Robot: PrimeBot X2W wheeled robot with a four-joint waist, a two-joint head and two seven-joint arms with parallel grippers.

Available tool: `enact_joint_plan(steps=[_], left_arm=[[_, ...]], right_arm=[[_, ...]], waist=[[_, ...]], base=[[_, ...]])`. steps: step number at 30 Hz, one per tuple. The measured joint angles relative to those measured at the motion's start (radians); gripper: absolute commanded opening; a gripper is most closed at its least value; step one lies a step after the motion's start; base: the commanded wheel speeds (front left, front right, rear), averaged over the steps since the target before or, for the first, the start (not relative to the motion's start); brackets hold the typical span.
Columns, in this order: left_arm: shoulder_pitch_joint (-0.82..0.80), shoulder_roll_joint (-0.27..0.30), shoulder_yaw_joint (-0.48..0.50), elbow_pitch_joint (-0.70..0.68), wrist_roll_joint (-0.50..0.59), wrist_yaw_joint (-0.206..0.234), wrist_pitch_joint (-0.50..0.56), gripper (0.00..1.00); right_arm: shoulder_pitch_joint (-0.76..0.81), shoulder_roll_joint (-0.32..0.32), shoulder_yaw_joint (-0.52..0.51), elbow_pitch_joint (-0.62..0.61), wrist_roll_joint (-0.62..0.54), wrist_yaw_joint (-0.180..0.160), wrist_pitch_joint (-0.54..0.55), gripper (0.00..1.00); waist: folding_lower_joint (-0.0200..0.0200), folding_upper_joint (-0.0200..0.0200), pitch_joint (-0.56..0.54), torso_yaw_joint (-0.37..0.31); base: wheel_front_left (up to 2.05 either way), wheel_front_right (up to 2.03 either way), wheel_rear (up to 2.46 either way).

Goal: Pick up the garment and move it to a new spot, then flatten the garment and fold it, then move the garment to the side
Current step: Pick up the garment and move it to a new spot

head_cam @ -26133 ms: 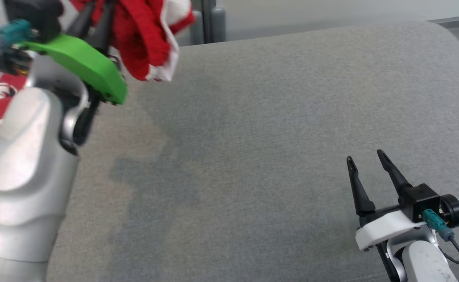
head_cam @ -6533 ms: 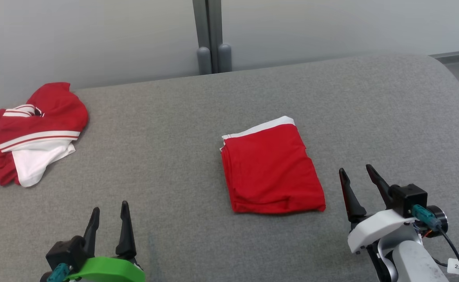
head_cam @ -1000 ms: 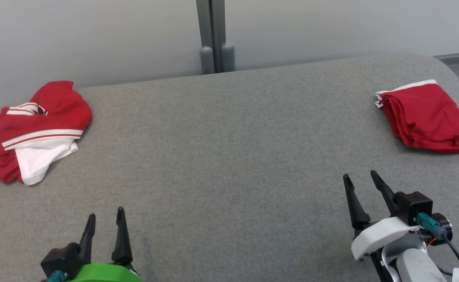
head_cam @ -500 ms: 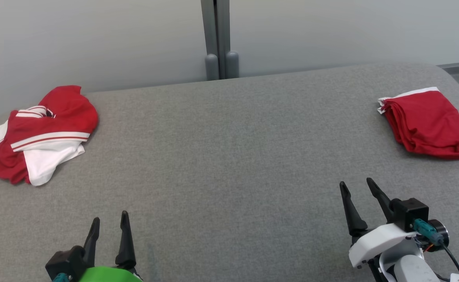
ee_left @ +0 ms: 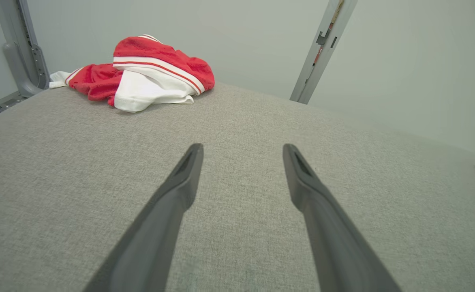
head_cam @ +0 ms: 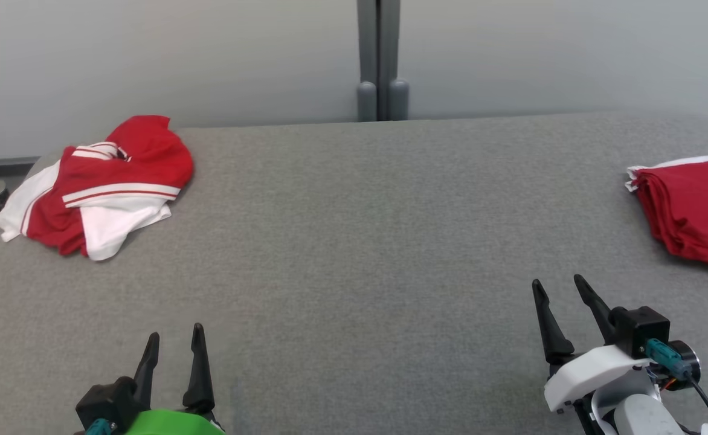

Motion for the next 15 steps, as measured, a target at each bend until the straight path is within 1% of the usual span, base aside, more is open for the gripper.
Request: enact_joint_plan(steps=[15], left_arm=[[0.0,0.0,0.042,-0.013,0.011,0.0,0.0,1.0]], right_arm=[[-0.007,0.001,0.031,0.014,0.006,0.0,0.0,1.0]], waist=[[0.0,0.0,0.004,0.25]], base=[[0.0,0.0,0.0]])
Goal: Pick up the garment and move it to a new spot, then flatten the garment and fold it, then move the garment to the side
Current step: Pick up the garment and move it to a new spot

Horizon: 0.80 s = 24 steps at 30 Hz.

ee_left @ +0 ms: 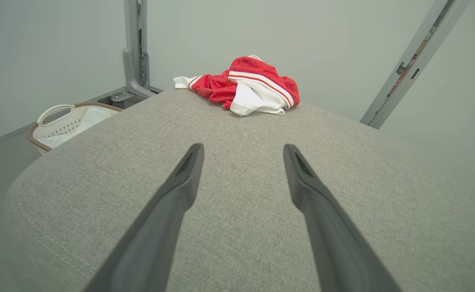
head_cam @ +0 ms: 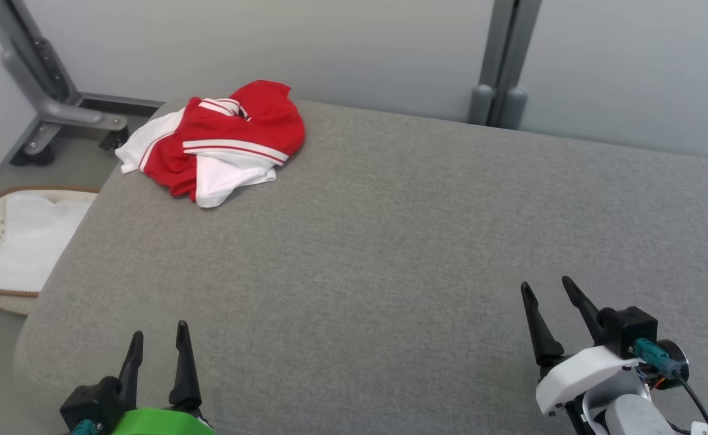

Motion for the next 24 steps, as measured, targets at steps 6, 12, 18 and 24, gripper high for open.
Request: enact_joint_plan(steps=[6,12,18,24], left_arm=[[0.001,0.0,0.008,0.0,0.0,-0.004,0.0,1.0],[-0.002,0.0,0.034,-0.025,0.0,-0.004,0.0,1.0],[-0.071,0.023,0.09,-0.074,0.011,-0.008,0.0,1.0],[-0.248,0.164,0.149,-0.106,0.035,-0.013,0.008,1.0]], right_arm=[[-0.009,0.0,0.011,0.006,0.003,0.0,0.0,1.0],[-0.019,0.001,0.02,0.002,-0.002,0.0,0.0,1.0],[-0.053,0.0,0.0,-0.018,-0.033,0.0,0.0,1.0],[-0.105,0.0,-0.002,-0.035,-0.08,0.0,0.0,1.0]], waist=[[0.0,0.0,0.001,0.066],[0.0,0.0,0.017,0.075],[0.0,0.0,0.051,0.051],[0.0,0.0,0.105,0.013]], base=[[0.0,0.0,0.0],[0.0,0.0,0.0],[0.0,0.0,0.0],[0.0,0.0,0.0]])
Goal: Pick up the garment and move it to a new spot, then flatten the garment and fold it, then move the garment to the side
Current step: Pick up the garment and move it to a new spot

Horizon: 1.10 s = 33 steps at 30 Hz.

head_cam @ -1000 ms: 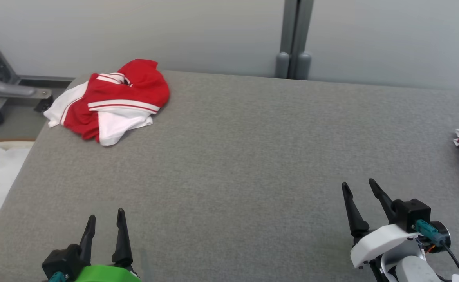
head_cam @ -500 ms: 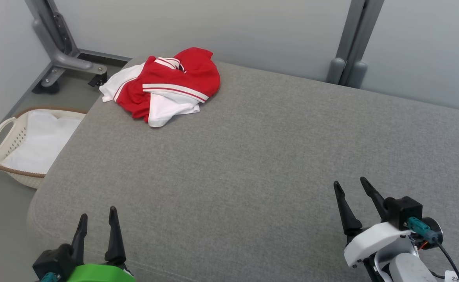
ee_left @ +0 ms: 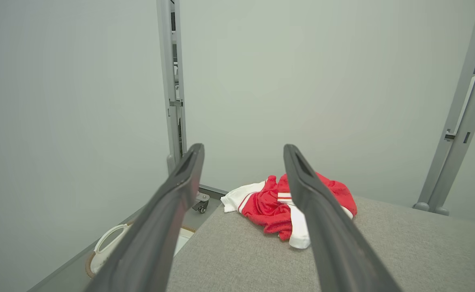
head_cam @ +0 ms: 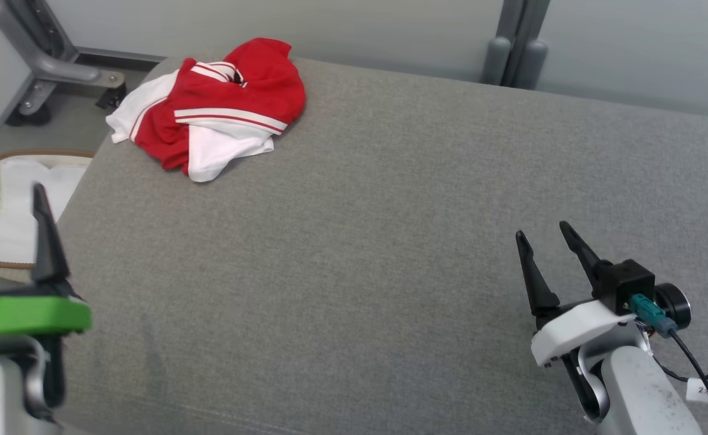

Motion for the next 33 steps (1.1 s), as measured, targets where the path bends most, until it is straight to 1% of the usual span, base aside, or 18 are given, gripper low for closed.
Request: enact_joint_plan(steps=[2,5,9,12,16,22,28,33], left_arm=[[-0.081,0.065,0.014,-0.009,-0.001,-0.002,0.031,1.0],[-0.199,0.134,0.026,-0.014,-0.035,-0.008,0.083,1.0],[-0.344,0.211,0.022,0.01,-0.07,-0.01,0.146,1.0],[-0.436,0.244,-0.001,0.064,-0.09,-0.01,0.198,1.0],[-0.549,0.247,-0.034,0.183,-0.137,-0.014,0.264,1.0],[-0.655,0.244,-0.086,0.398,-0.198,-0.016,0.356,1.0],[-0.695,0.246,-0.144,0.546,-0.264,-0.017,0.419,1.0],[-0.703,0.258,-0.194,0.62,-0.299,-0.017,0.428,1.0]], right_arm=[[-0.018,0.0,-0.001,-0.008,-0.016,0.0,0.0,1.0],[-0.055,0.0,0.009,-0.022,-0.041,0.0,0.001,1.0],[-0.091,0.0,0.022,-0.058,-0.077,0.0,0.019,1.0],[-0.112,0.0,0.027,-0.094,-0.089,0.0,0.034,1.0],[-0.134,0.0,0.037,-0.148,-0.108,0.0,0.054,1.0],[-0.144,-0.001,0.041,-0.226,-0.131,0.0,0.085,1.0],[-0.136,-0.001,0.03,-0.272,-0.141,0.0,0.1,1.0],[-0.133,0.0,0.021,-0.286,-0.144,0.0,0.1,1.0]], waist=[[0.0,0.0,0.024,-0.016],[0.0,0.0,0.065,-0.037],[0.0,0.0,0.129,-0.069],[0.0,0.0,0.181,-0.092],[0.0,0.0001,0.253,-0.125],[0.0001,0.0001,0.358,-0.171],[0.0001,0.0001,0.446,-0.208],[0.0001,0.0001,0.495,-0.227]], base=[[0.0,0.0,0.0],[0.0,0.0,0.0],[0.0,0.0,0.0],[0.0,0.0,0.0],[0.0,0.0,0.0],[0.0,0.0,0.0],[0.0,0.0,0.0],[0.0,0.0,0.0]])
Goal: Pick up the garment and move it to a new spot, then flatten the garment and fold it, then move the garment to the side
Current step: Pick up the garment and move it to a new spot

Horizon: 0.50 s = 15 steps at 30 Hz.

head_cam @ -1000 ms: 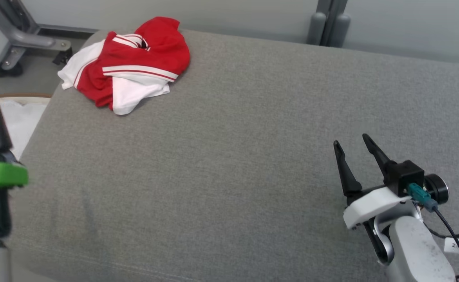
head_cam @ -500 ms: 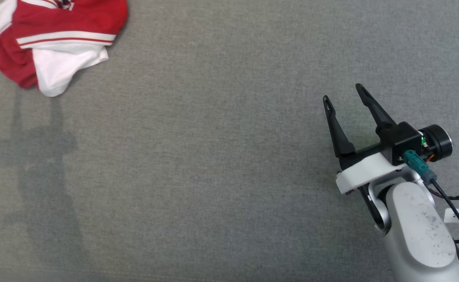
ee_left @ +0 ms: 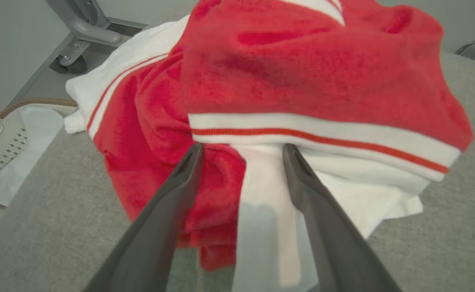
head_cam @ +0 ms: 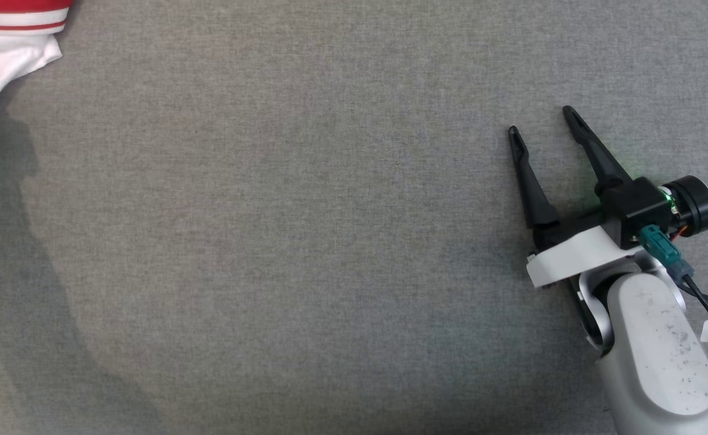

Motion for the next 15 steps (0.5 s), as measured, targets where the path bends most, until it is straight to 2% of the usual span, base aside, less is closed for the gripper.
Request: enact_joint_plan(steps=[2,3,4,7,15], left_arm=[[0.0,0.0,-0.025,0.017,-0.031,0.0,0.013,1.0],[0.0,0.0,-0.036,0.022,-0.046,0.0,0.013,0.96],[0.0,0.002,-0.045,0.025,-0.053,0.0,0.012,0.61],[0.003,0.012,-0.077,0.031,-0.071,0.0,-0.008,0.0],[0.004,0.054,-0.151,0.03,-0.086,0.0,-0.116,0.0]], right_arm=[[0.001,0.002,0.001,-0.003,0.0,0.0,0.0,1.0],[0.001,0.002,0.002,-0.003,0.0,0.0,-0.002,1.0],[0.001,0.002,0.003,-0.002,0.001,0.0,-0.002,1.0],[0.001,0.0,0.009,0.007,0.004,0.0,-0.006,1.0],[0.015,0.0,0.017,0.056,0.013,0.0,-0.02,1.0]], waist=[[0.0,0.0,0.011,-0.005],[0.0,0.0,0.013,-0.006],[0.0,0.0,0.012,-0.006],[0.0,0.0,0.002,-0.004],[0.0,0.0,-0.057,0.001]], base=[[0.0,0.0,0.0],[0.0,0.0,0.0],[0.0,0.0,0.0],[0.0,0.0,0.0],[0.0,0.0,0.0]])
